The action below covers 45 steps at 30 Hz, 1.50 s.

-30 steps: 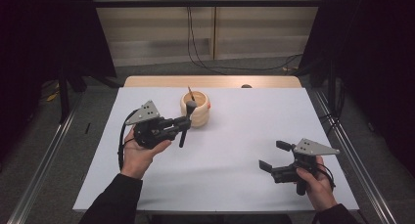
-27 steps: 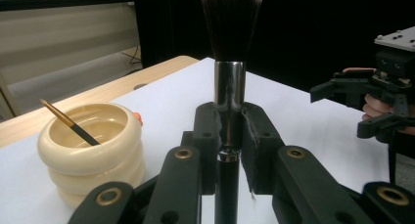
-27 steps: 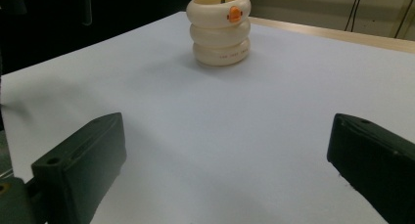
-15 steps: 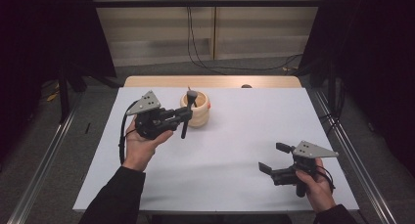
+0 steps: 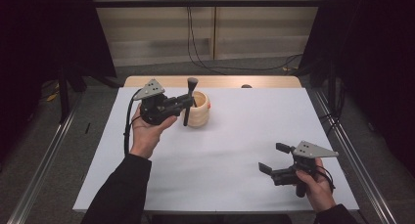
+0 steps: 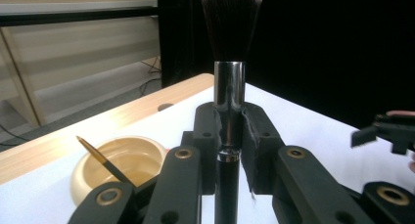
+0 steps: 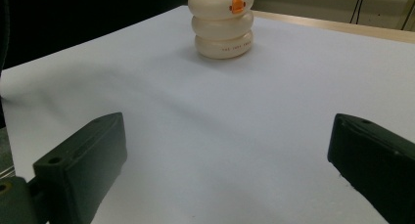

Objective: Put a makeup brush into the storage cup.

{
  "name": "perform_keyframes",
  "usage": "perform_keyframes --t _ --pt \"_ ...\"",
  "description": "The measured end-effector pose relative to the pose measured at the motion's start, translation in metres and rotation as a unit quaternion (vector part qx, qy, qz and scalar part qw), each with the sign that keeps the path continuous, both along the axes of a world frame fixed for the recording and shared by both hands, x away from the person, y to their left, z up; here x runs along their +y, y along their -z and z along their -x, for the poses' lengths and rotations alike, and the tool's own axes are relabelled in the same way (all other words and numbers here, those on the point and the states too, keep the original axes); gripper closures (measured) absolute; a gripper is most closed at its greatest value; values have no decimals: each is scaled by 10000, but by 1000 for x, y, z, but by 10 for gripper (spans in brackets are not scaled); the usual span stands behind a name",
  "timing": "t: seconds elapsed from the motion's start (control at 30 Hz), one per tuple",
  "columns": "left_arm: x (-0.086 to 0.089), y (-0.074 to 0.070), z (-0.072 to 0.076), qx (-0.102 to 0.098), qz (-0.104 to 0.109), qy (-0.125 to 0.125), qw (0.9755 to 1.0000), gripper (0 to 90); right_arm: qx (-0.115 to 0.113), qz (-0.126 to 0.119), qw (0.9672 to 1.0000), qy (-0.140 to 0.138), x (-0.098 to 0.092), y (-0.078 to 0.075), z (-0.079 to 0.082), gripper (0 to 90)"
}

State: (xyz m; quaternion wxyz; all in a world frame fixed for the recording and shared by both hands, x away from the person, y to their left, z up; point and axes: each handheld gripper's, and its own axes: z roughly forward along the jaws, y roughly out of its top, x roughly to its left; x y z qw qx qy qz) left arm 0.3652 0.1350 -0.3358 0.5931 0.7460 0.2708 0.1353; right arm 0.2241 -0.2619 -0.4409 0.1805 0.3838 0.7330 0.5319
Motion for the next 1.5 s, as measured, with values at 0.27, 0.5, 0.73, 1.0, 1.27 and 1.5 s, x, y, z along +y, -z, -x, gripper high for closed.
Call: perform_keyframes --t 0.27,0.5,0.73,1.0,1.27,1.5 --pt "0 -9 -6 -136 47 -83 9999 783 -15 -18 10000 12 0 0 0 7" --pt "-8 -14 -21 -166 51 -159 9997 783 -19 -29 10000 11 0 0 0 7" --pt "-13 -17 -35 -222 11 -294 9993 784 5 -61 10000 5 0 0 0 7" --pt "-17 -13 -51 -267 3 -398 9988 783 27 -66 10000 -28 0 0 0 7" --pt "-18 -7 -63 -187 66 -526 9984 783 33 -78 10000 -30 0 0 0 7" --pt "-20 1 -72 -129 22 -647 9978 783 30 -59 9999 -79 1 1 0 6"
